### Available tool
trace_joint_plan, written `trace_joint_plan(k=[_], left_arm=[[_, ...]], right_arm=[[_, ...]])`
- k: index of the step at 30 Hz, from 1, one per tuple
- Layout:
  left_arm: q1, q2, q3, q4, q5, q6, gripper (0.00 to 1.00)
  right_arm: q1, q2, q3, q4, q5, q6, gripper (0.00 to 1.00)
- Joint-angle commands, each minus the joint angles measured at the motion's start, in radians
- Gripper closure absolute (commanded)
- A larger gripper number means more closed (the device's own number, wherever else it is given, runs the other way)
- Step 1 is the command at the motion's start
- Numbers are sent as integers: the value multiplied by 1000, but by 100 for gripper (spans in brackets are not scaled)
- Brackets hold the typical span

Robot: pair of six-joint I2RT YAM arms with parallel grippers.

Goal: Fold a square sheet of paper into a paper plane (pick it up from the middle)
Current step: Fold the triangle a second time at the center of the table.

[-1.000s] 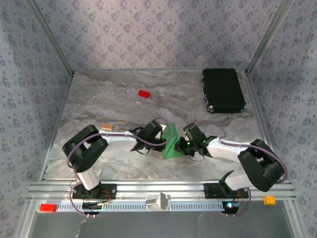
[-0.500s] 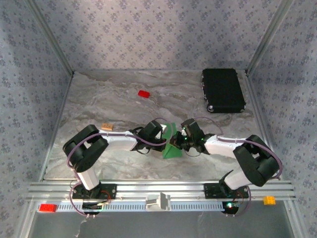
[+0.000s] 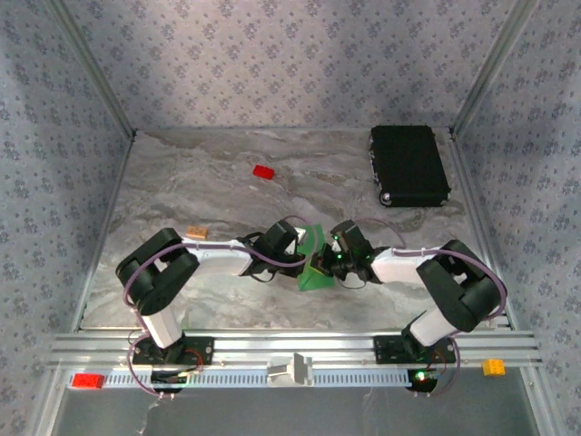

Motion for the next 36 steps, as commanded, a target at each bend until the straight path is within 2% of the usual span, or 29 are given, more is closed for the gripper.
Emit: trace_joint_plan(k=[1,6,12,24,29,33,36], left_arm=[[6,36,16,-34,17,15,97],[6,40,21,-45,20,16,97],[5,43,27,-55,22,18,97],[6,49,29,-57,31,18,96],[6,43,26,-68,27,23,97],[6,42,26,-74,28,26,97],[6,44,26,-72,27,26,96]], right_arm=[[-7,20,-51,6,25,16,93],[-17,1,-46,20,6,9,92],[-45,-68,22,-52,5,-32,91],[-113,35,-25,-38,37,-23,92],[-116,-6,-10,-59,29,-8,91],[-119,-63,46,-95,1,-35,91],[-116,-51,81,-74,-44,-46,90]])
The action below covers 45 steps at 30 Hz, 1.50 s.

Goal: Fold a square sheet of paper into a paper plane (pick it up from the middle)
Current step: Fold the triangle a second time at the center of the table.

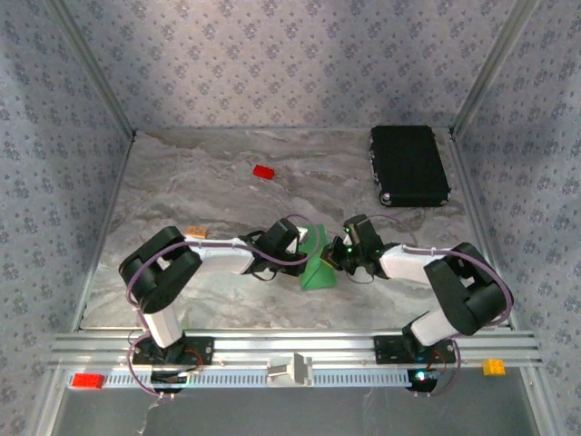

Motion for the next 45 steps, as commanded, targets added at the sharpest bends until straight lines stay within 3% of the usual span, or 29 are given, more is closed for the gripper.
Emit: trace_joint_plan(k=[1,12,31,38,45], left_arm=[[1,24,3,-66,7,22,96],[2,20,2,-70,4,24,96],[5,28,1,-77,1,27,96],[5,27,3,-79,4,28,96],[5,30,9,-79,7,30,96]], right_arm=[[0,-1,62,-12,-39,-24,90],[-25,145,-7,68,-12,5,91],[-157,66,-25,66,-47,-49,88],[-113,-58,6,-21,-39,-81,87],[14,15,18,35,-56,-50,88]])
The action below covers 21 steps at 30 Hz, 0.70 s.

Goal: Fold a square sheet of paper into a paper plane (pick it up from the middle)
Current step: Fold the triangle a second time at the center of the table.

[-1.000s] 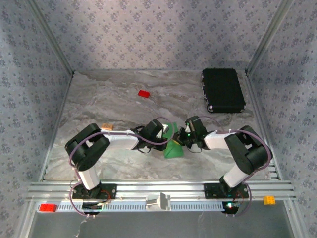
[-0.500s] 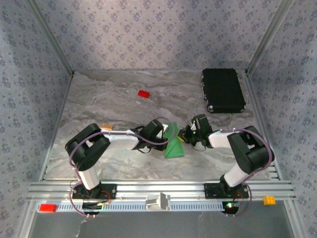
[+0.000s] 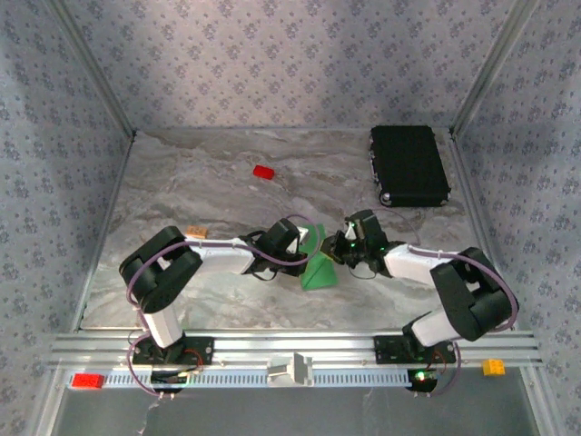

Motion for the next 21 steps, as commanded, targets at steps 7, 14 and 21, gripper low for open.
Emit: trace_joint_plan(k=[7,14,21], left_arm=[[5,24,8,-82,7,22,96],[8,-16,19,-102,-1,7,92],[16,-138,36,-166,-47,-35,68]], right_arm=[[60,127,-16,10,53,34,91],[59,132,-78,42,72,55,92],[65,119,-83,44,86,69,92]])
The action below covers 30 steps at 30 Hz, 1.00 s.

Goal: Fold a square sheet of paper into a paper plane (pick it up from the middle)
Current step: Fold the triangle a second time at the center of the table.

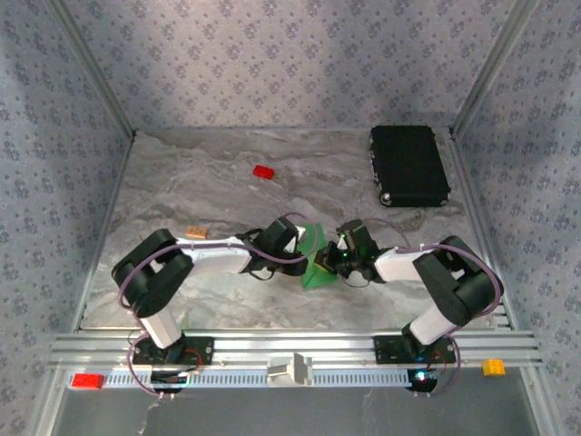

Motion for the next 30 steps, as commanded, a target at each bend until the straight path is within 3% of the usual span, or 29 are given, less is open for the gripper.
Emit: trace_joint_plan(k=[1,5,10,15,30], left_arm=[[9,-84,22,-70,-35,-28,65],[9,-129,0,-65,-12,-77,66],[3,-124,-19,2,134,-112,82],[-5,-60,-6,77,257,-153,89],[-22,63,23,102,298,-176,90]], right_arm=[[5,15,-34,-79,69,16,92],[9,22,-42,-53,68,37,92],[23,15,-44,-44,79,55,92],[26,7,-45,-50,88,59,92],[26,8,-45,-52,86,61,92]])
